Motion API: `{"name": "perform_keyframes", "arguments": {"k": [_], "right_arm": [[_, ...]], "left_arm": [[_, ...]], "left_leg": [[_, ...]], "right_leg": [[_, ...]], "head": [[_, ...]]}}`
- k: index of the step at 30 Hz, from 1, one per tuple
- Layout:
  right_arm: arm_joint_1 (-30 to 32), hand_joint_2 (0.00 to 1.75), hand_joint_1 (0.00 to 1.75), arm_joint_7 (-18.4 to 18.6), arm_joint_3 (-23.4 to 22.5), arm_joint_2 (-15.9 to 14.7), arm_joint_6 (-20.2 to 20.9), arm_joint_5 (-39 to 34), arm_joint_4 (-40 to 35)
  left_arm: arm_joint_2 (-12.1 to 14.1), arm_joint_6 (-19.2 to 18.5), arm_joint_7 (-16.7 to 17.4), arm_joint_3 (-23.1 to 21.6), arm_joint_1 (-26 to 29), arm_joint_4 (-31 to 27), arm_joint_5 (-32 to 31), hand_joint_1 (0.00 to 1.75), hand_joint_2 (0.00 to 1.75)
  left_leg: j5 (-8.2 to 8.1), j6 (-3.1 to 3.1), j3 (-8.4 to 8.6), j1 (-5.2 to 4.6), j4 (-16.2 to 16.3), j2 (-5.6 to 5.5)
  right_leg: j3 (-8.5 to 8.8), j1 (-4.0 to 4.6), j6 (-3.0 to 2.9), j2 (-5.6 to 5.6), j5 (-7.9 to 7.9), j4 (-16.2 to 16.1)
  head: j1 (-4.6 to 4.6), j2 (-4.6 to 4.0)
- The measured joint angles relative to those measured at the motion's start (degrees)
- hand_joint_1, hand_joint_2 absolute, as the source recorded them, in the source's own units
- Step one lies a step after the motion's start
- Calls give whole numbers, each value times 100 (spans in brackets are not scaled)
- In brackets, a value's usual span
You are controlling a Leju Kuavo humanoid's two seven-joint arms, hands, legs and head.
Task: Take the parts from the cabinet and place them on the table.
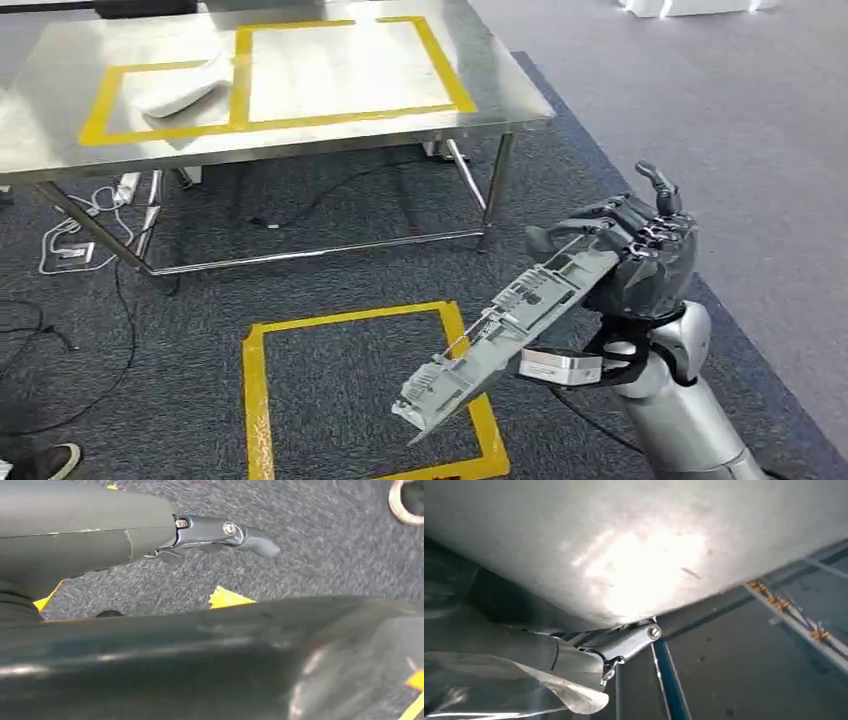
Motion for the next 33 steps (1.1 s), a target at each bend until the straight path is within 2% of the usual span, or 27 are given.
{"name": "perform_keyframes", "arguments": {"k": [2,3,4,5,7,14,19,20,21,22,23,24,26,27,28,29,30,31,32,33], "right_arm": [[-4,175,175,-13,2,0,-2,-57,0],[-3,175,175,-22,2,7,-7,-77,2],[2,175,175,-33,2,13,-9,-90,2],[23,175,175,-44,2,26,-15,-116,7],[61,175,175,-101,-4,37,11,-263,9],[118,175,175,-168,-7,79,72,-381,7],[182,175,175,-241,-18,87,88,-433,4],[205,175,175,-263,-26,90,92,-464,-4],[242,175,175,-280,-28,90,96,-481,-9],[251,175,175,-302,-46,90,105,-492,-15],[261,175,175,-315,-55,90,109,-499,-15],[239,175,175,-319,-66,90,109,-518,-15],[267,175,175,-328,-68,90,127,-529,-15],[293,175,175,-328,-70,90,136,-531,-13],[312,175,175,-328,-74,90,138,-536,-13],[318,175,175,-330,-74,90,142,-538,-13],[318,175,175,-330,-79,90,146,-538,-13],[316,175,175,-330,-87,90,148,-540,-13],[316,175,175,-337,-94,90,149,-542,-13],[316,175,175,-337,-98,90,155,-544,-6]], "left_arm": [[7,0,-18,-2,13,0,7,0,0],[19,0,-24,-2,19,0,5,0,0],[22,4,-24,-2,17,0,4,0,0],[26,13,-26,-2,24,0,0,0,0],[44,33,-24,-9,31,0,0,0,0],[61,55,-26,-35,32,0,-2,0,0],[79,105,-142,-35,32,0,26,0,0],[79,114,-168,-35,31,0,35,0,0],[81,125,-182,-35,29,0,35,0,0],[70,129,-192,-37,32,0,35,0,0],[61,129,-197,-37,38,0,37,0,0],[66,129,-199,-37,35,0,35,0,0],[74,127,-208,-37,30,0,35,0,0],[70,122,-212,-39,31,0,35,0,0],[68,120,-212,-39,37,0,35,0,0],[59,118,-214,-39,43,0,35,0,0],[52,118,-214,-39,44,0,35,0,0],[52,112,-214,-39,42,0,33,0,0],[55,111,-214,-39,43,0,33,0,0],[72,112,-221,-39,30,0,33,0,0]], "left_leg": [[-40,-50,21,15,36,-77],[-68,-86,10,14,56,-94],[-90,-119,-34,-29,131,-118],[-78,-138,-48,-25,115,-120],[-79,-80,-39,-29,123,-115],[-96,-77,21,-29,69,-104],[-144,-11,24,-55,82,-91],[-151,21,30,-59,7,-85],[-149,43,88,-59,-72,-72],[-131,48,210,-28,-163,-80],[-89,22,286,-7,-212,-69],[-93,31,306,7,-210,-61],[-115,38,308,11,-201,-45],[-128,30,308,12,-197,-45],[-146,21,317,19,-188,-46],[-169,-4,333,32,-173,-52],[-200,-37,358,51,-152,-60],[-250,-80,394,77,-116,-74],[-307,-125,414,94,-73,-75],[-322,-157,398,75,-45,-80]], "right_leg": [[348,-16,-1,6,598,-934],[473,-28,10,52,651,-1246],[592,-14,-43,98,598,-1387],[559,-12,-96,95,608,-1353],[558,-15,-95,102,622,-1364],[585,-12,-145,114,592,-1369],[608,-28,-122,118,583,-1412],[676,-22,-103,121,629,-1410],[655,-11,-52,108,743,-1351],[685,1,-37,107,730,-1354],[637,1,-40,72,614,-1277],[537,1,-19,69,455,-1054],[104,-19,38,63,84,-298],[-90,-25,75,61,-33,12],[-192,-36,100,57,-9,110],[-157,-52,124,54,161,-58],[4,-67,153,53,444,-458],[240,-88,184,56,777,-1001],[403,-99,216,83,877,-1357],[388,-50,185,140,672,-1384]], "head": [[0,0],[7,0],[13,0],[-4,0],[7,0],[2,0],[0,0],[-2,0],[7,0],[7,0],[15,0],[42,0],[55,0],[57,0],[59,0],[61,0],[59,0],[59,0],[55,0],[83,0]]}}
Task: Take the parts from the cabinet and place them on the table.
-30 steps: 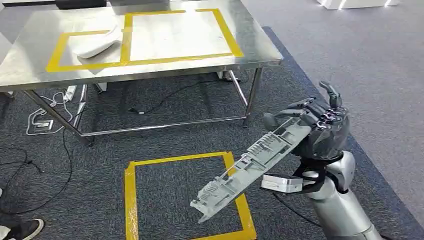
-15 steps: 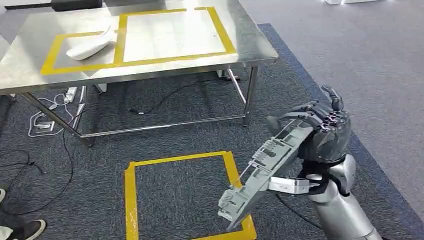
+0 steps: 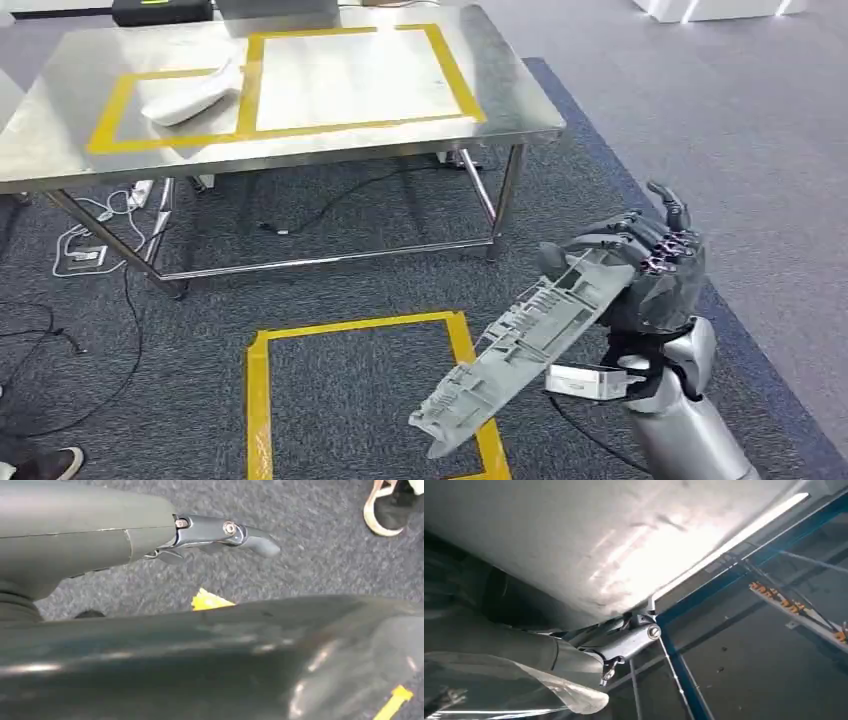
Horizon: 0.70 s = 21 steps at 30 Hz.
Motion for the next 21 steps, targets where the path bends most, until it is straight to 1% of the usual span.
{"name": "perform_keyframes", "arguments": {"k": [1,2,3,4,5,6,7,8,9,10,11,12,13,14,15,16,17,18,19,20,21], "right_arm": [[-2,175,175,-2,-7,2,0,-5,0],[39,175,175,-2,-9,18,2,-2,-2],[47,175,175,0,-9,20,4,2,0],[46,175,175,-2,-22,20,2,2,-2],[36,175,175,0,-33,28,0,-2,-7],[36,175,175,-4,-35,28,0,-2,-7],[38,175,175,-18,-37,28,2,-5,-7],[50,175,175,-18,-44,28,2,-5,-7],[55,175,175,-20,-48,28,7,-5,-7],[57,175,175,-24,-52,28,9,-5,-7],[59,175,175,-24,-55,28,20,-5,-7],[58,175,175,-26,-57,28,24,-5,-7],[54,175,175,-26,-59,28,33,-5,-7],[52,175,175,-26,-59,28,35,-5,-7],[59,175,175,-26,-59,28,35,-2,-5],[61,175,175,-26,-59,28,31,-2,-5],[70,175,175,-26,-63,28,28,4,-7],[109,175,175,-33,-63,28,24,13,-9],[132,175,175,-39,-63,28,22,20,-26],[165,175,175,-50,-66,26,20,28,-48],[169,175,175,-52,-70,26,15,24,-57]], "left_arm": [[-9,0,-7,-2,-3,0,0,0,0],[-9,0,-9,-2,1,0,0,0,0],[-11,0,-18,-2,-2,0,0,0,0],[-9,0,-20,-2,-2,0,2,0,0],[2,2,-26,-2,-5,0,2,0,0],[0,2,-37,-2,-22,0,4,0,0],[0,2,-39,-2,-33,0,15,0,0],[-2,0,-44,-4,-35,0,17,0,0],[-5,0,-44,-4,-33,0,19,0,0],[-5,0,-44,-4,-21,0,19,0,0],[-5,0,-46,-4,-8,0,22,0,0],[-5,-2,-46,-2,-2,0,24,0,0],[-5,-11,-46,-4,-3,0,19,0,0],[-3,-20,-48,-7,-5,0,17,0,0],[23,-20,-50,-7,-6,0,6,0,0],[15,-22,-57,-13,-20,0,-20,0,0],[6,-28,-57,-31,-32,0,-26,0,0],[8,-37,-61,-46,-12,0,-29,0,0],[4,-46,-63,-46,0,0,-35,0,0],[-16,-59,-70,-55,3,0,-37,0,0],[-11,-63,-81,-70,-9,0,-42,0,0]], "left_leg": [[-32,-41,-55,-6,22,-3],[-40,-62,-59,-5,44,-4],[-49,-78,-26,-7,51,-4],[-62,-105,-17,-5,46,-6],[-68,-125,-56,-11,171,115],[-104,-155,-197,-18,449,239],[-245,-184,-457,-3,904,294],[-427,-201,-732,4,1349,311],[-595,-205,-968,5,1696,313],[-619,-199,-1100,4,1824,313],[-483,-180,-1109,2,1726,313],[-200,-140,-1023,-4,1418,313],[151,-81,-862,-25,947,313],[494,1,-675,-62,433,326],[470,74,-610,-108,271,374],[188,97,-632,-143,212,387],[270,94,-603,-152,148,364],[340,95,-597,-154,149,361],[346,106,-557,-156,127,353],[397,105,-455,-76,0,346],[381,131,-395,-88,-30,343]], "right_leg": [[72,10,-196,8,-80,-7],[63,15,-286,-5,41,4],[73,26,-334,-34,20,16],[126,0,-375,-34,31,9],[169,-9,-394,-60,30,-22],[212,-12,-426,-83,9,-38],[241,-5,-456,-117,-16,-38],[266,2,-470,-142,-46,-38],[291,7,-471,-156,-76,-38],[323,15,-471,-157,-103,-38],[368,23,-472,-157,-135,-38],[423,39,-472,-157,-171,-38],[485,55,-468,-159,-207,-41],[539,60,-466,-170,-244,-49],[506,46,-457,-178,-270,-63],[559,64,-423,-158,-282,-59],[537,66,-368,-185,-319,-58],[548,64,-329,-191,-343,-76],[569,66,-290,-196,-359,-132],[604,57,-263,-186,-415,-98],[566,68,-241,-163,-484,40]], "head": [[-2,2],[-37,0],[-17,0],[-19,0],[-26,2],[-74,0],[-81,0],[-85,0],[-81,0],[-83,0],[-83,0],[-85,0],[-81,0],[-83,0],[-70,0],[-84,0],[-92,0],[-87,0],[-100,0],[-94,2],[-67,0]]}}
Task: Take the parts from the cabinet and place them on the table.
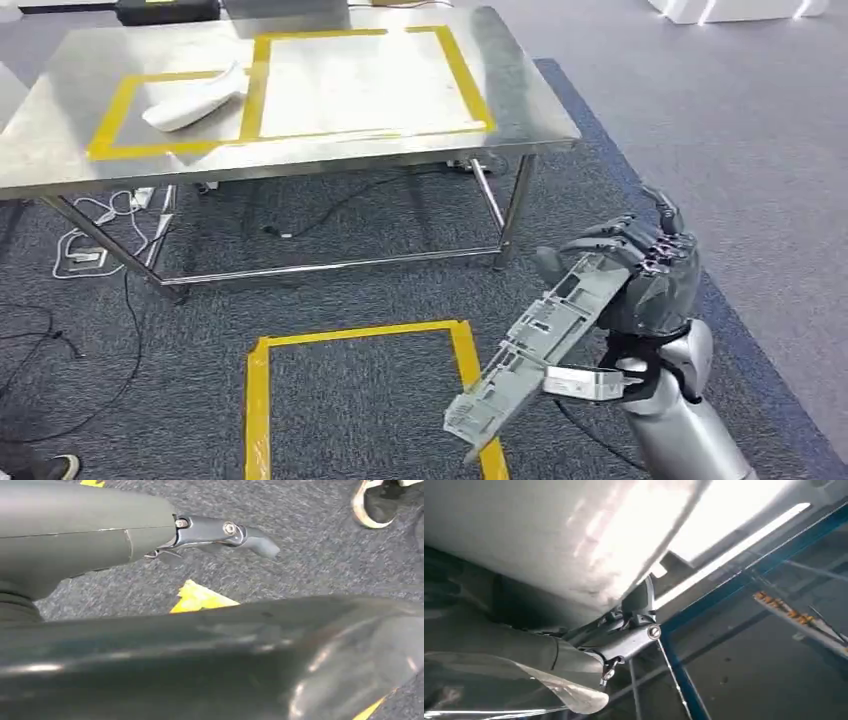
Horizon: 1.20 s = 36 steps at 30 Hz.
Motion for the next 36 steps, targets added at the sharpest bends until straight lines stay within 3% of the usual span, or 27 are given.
{"name": "perform_keyframes", "arguments": {"k": [1,3,4,5,6,7,8,9,10,13,14,16,17,19,20,21,22,23,24,25,26,29,31,34,35,36], "right_arm": [[-13,175,175,0,0,0,0,-2,0],[51,175,175,-2,2,0,0,0,0],[80,175,175,-7,0,-2,2,0,0],[92,175,175,-9,0,-2,4,0,0],[92,175,175,-9,0,-2,6,-4,0],[89,175,175,-11,-2,-2,11,-4,0],[88,175,175,-17,-2,-2,22,0,0],[83,175,175,-22,-2,-4,24,4,0],[69,175,175,-22,-2,-7,41,13,-2],[51,175,175,-13,-7,-9,72,48,-17],[47,175,175,-9,-11,-13,83,59,-24],[31,175,175,11,-15,-13,105,70,-50],[11,175,175,17,-15,-13,118,81,-50],[8,175,175,37,-15,-13,133,87,-50],[8,175,175,48,-15,-13,142,92,-50],[7,175,175,57,-15,-13,146,92,-50],[2,175,175,63,-15,-13,148,90,-50],[-10,175,175,74,-15,-13,170,90,-50],[-25,175,175,79,-15,-13,186,87,-50],[-46,175,175,81,-18,-15,194,83,-50],[-61,175,175,92,-18,-15,214,77,-50],[-96,175,175,105,-13,-15,231,68,-50],[-146,175,175,120,-13,-31,238,70,-50],[-186,175,175,125,-11,-70,251,98,-48],[-185,175,175,136,-11,-85,273,112,-46],[-188,175,175,140,-11,-98,293,122,-46]], "left_arm": [[9,-11,0,-15,-25,0,0,0,0],[0,-28,0,-22,-39,0,0,0,0],[0,-37,0,-26,-37,0,-4,0,0],[-2,-39,0,-26,-29,0,-2,0,0],[-2,-41,0,-26,-21,0,2,0,0],[-2,-44,0,-26,-22,0,7,0,0],[-2,-44,0,-26,-26,0,7,0,0],[-7,-46,2,-26,-25,0,7,0,0],[-11,-46,4,-26,-39,0,7,0,0],[-37,-46,13,-26,-36,2,4,0,0],[-22,-46,13,-28,-39,2,7,0,0],[-26,-54,15,-29,-50,2,9,0,0],[-28,-61,15,-28,-53,2,11,0,0],[-28,-74,15,-28,-51,2,11,0,0],[-28,-79,15,-26,-49,2,20,0,0],[-28,-81,15,-28,-49,2,26,0,0],[-28,-81,15,-28,-51,2,26,0,0],[-28,-83,15,-28,-54,2,26,0,0],[-28,-85,15,-28,-55,2,26,0,0],[-44,-103,24,-29,-65,11,26,0,0],[-48,-116,26,-33,-91,11,22,0,0],[-57,-127,48,-61,-82,17,20,0,0],[-72,-118,52,-72,-73,17,-2,0,0],[-94,-125,94,-92,-68,20,-17,0,0],[-101,-129,103,-103,-61,20,-20,0,0],[-103,-131,103,-107,-55,20,-17,0,0]], "left_leg": [[-17,25,9,-1,2,-3],[-74,62,14,-23,16,-15],[-102,68,19,-33,27,-22],[-134,65,37,-38,41,-38],[-174,60,74,-43,60,-51],[-224,57,126,-46,77,-62],[-263,48,175,-48,84,-68],[-306,32,213,-47,85,-72],[-327,-2,190,-73,112,-78],[-350,-67,210,-46,77,-84],[-394,-109,224,-71,100,-84],[-545,-209,82,-36,472,-49],[-740,-250,-161,2,951,-44],[-988,-303,-659,61,1800,-37],[-922,-318,-761,81,1893,-36],[-719,-329,-735,97,1748,-35],[-430,-333,-616,104,1400,-33],[-73,-333,-404,109,852,-24],[154,-326,-233,111,376,4],[-11,-315,-152,54,350,15],[-145,-230,-58,48,169,22],[-197,-83,-9,56,145,1],[-245,3,132,72,104,-17],[-350,80,207,31,105,-30],[-392,84,254,13,105,-46],[-441,86,319,-4,105,-55]], "right_leg": [[-208,1,10,18,-178,354],[-786,0,39,20,-504,1232],[-1006,4,46,21,-528,1503],[-1094,6,45,21,-397,1508],[-1034,10,36,21,-123,1248],[-839,15,12,22,241,748],[-657,21,-10,23,492,325],[-494,34,-55,46,530,10],[-397,56,-70,49,498,-79],[-398,78,-151,60,464,-94],[-337,19,-181,48,474,-160],[-216,-6,-242,20,439,-205],[-168,-11,-255,11,402,-207],[-78,-20,-245,3,318,-206],[-25,-32,-233,5,278,-206],[40,-46,-217,9,233,-206],[113,-64,-196,12,182,-206],[205,-86,-152,16,116,-207],[245,-94,-104,15,51,-216],[238,-62,-55,16,-2,-222],[244,-69,-11,22,-28,-240],[447,-74,109,-2,4,-304],[283,-81,110,10,-182,2],[-645,-43,110,22,-650,1354],[-860,-34,106,22,-664,1532],[-949,-17,87,22,-547,1466]], "head": [[26,0],[33,0],[35,0],[37,0],[39,0],[39,0],[39,0],[30,0],[22,0],[18,0],[26,0],[-24,0],[-20,0],[-18,0],[-22,0],[-18,0],[-22,0],[-22,0],[-24,0],[-54,-2],[-75,0],[-61,0],[-39,0],[4,0],[20,0],[20,0]]}}
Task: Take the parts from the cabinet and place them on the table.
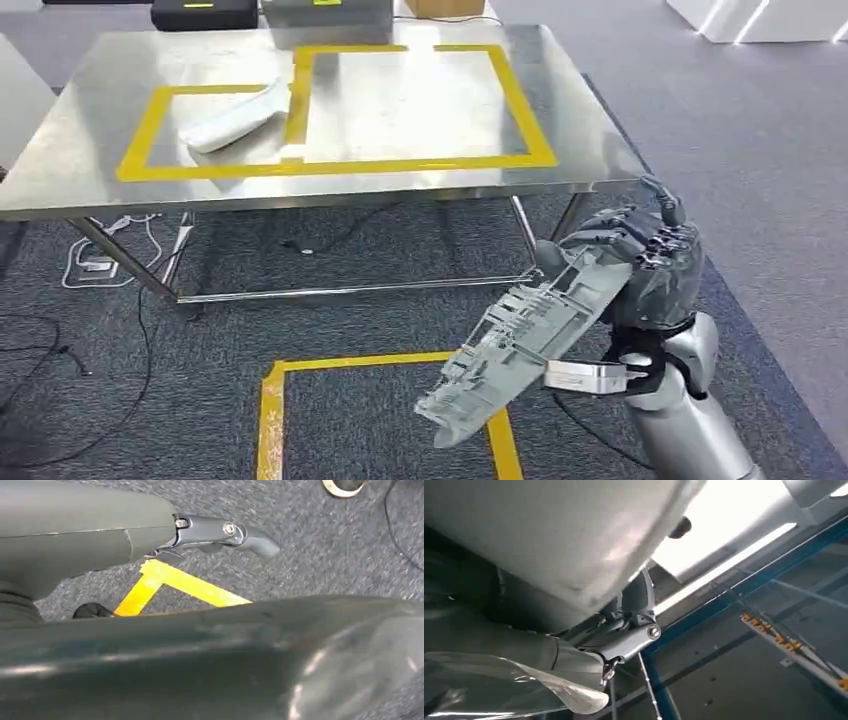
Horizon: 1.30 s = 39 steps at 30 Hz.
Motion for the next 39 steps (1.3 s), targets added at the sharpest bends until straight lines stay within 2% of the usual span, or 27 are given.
{"name": "perform_keyframes", "arguments": {"k": [2,3,4,5,6,8,9,11,14,15,16,18,19,20,21,22,25,27,29,30,31,32,34,35,36,37,39], "right_arm": [[-14,175,175,28,0,-15,17,20,0],[-22,175,175,33,4,-20,20,24,0],[-30,175,175,33,9,-28,24,24,2],[-53,175,175,37,15,-33,33,24,11],[-53,175,175,37,17,-33,48,24,11],[-68,175,175,39,24,-33,79,33,7],[-75,175,175,59,35,-26,100,48,4],[-148,175,175,136,92,-11,135,103,15],[-189,175,175,227,223,7,129,190,50],[-190,175,175,267,258,7,122,227,66],[-196,175,175,306,286,7,114,262,81],[-221,175,175,359,321,7,72,299,96],[-226,175,175,378,330,7,37,321,98],[-222,175,175,402,337,4,-5,348,98],[-219,175,175,418,339,4,-26,382,94],[-196,175,175,448,343,2,-35,424,92],[-143,175,175,476,345,-80,-76,481,74],[-157,175,175,470,337,-142,-96,487,74],[-114,175,175,485,310,-201,-79,522,77],[-109,175,175,538,308,-219,-44,601,76],[-110,175,175,599,308,-238,-4,689,76],[-118,175,175,651,308,-254,39,765,76],[-148,175,175,704,308,-278,81,857,76],[-163,175,175,721,310,-284,98,883,77],[-193,175,175,735,313,-284,105,894,77],[-185,175,175,776,321,-286,133,935,72],[-206,175,175,831,330,-286,133,973,48]], "left_arm": [[0,-7,2,-4,1,0,2,0,0],[-2,-11,2,-9,1,0,4,0,0],[-20,-13,2,-9,8,9,7,0,0],[-17,-26,-4,-9,-16,11,24,0,0],[-17,-35,-7,-9,-20,11,28,0,0],[-22,-85,-33,-9,-14,13,72,0,0],[20,-129,-52,-7,-10,13,92,0,0],[28,-239,-79,-7,-11,13,131,0,0],[83,-332,-52,-7,27,13,144,0,0],[100,-332,-22,-7,52,13,140,0,0],[116,-330,11,-7,68,13,131,0,0],[138,-306,44,-7,88,13,68,0,0],[136,-295,57,-11,106,15,29,0,0],[133,-280,77,-18,101,15,-9,0,0],[131,-265,95,-39,93,15,-39,0,0],[129,-243,103,-68,112,17,-59,0,0],[127,-197,70,-116,113,15,-133,0,0],[125,-164,55,-162,87,17,-175,0,0],[112,-159,50,-203,87,17,-214,0,0],[114,-164,37,-212,89,17,-212,0,0],[116,-194,18,-216,92,17,-210,0,0],[118,-219,4,-223,90,15,-201,0,0],[118,-258,-7,-245,85,17,-197,0,0],[109,-264,-11,-247,74,20,-197,0,0],[112,-267,-15,-247,59,20,-197,0,0],[109,-273,-18,-249,55,20,-197,0,0],[105,-282,-15,-251,55,22,-197,0,0]], "left_leg": [[-124,5,191,-42,0,-15],[-183,6,268,-53,-6,-15],[-242,-2,311,-58,-6,-20],[-271,-40,316,-74,-12,-41],[-307,-82,308,-64,-36,-21],[-267,-127,419,-80,30,-11],[-286,-147,376,-85,141,-5],[-360,-250,57,-50,766,8],[-848,-374,-629,59,1621,12],[-803,-403,-709,85,1574,14],[-600,-429,-685,104,1333,17],[87,-478,-472,136,497,30],[403,-490,-393,152,115,57],[65,-428,-407,103,122,72],[174,-361,-379,92,128,73],[216,-299,-372,95,97,66],[173,-139,-190,105,50,47],[119,-67,-153,93,51,42],[43,-42,-107,73,52,31],[-3,-44,-56,62,53,21],[-57,-45,10,55,53,15],[-116,-48,94,47,53,8],[-238,-69,246,36,48,5],[-284,-100,291,23,63,6],[-302,-129,258,27,53,1],[-346,-187,266,37,48,6],[-318,-228,368,30,114,14]], "right_leg": [[113,51,-107,0,637,-730],[213,91,-188,2,1021,-1158],[231,149,-278,1,1259,-1413],[251,145,-273,-17,971,-1479],[352,155,-295,-6,1102,-1489],[453,122,-336,9,1134,-1561],[553,82,-345,-8,1131,-1618],[679,53,-390,-16,1064,-1653],[810,30,-379,-10,931,-1655],[875,15,-359,-5,879,-1655],[951,-3,-331,1,823,-1655],[1104,-49,-265,-2,713,-1654],[1065,-52,-202,-10,653,-1665],[1167,-42,-149,9,613,-1654],[1113,-38,-114,-1,588,-1673],[1227,-39,-65,-1,601,-1678],[1184,-63,23,-1,544,-1486],[655,-45,15,3,346,-684],[81,-38,15,5,39,-4],[-82,-37,8,4,38,54],[-120,-30,-1,3,187,-109],[-53,-19,-29,2,464,-463],[154,21,-121,2,1221,-1314],[125,60,-161,-2,1245,-1404],[154,73,-167,-17,1009,-1455],[225,93,-198,-1,1166,-1444],[342,69,-279,11,1125,-1489]], "head": [[4,0],[7,0],[-9,0],[-31,0],[-15,0],[-24,0],[-13,2],[-74,0],[-74,0],[-81,0],[-76,0],[-76,0],[-92,0],[-123,0],[-122,0],[-122,0],[-103,0],[-74,0],[-55,0],[-39,0],[-37,0],[-35,0],[-17,0],[-42,0],[-68,0],[-50,0],[-50,0]]}}
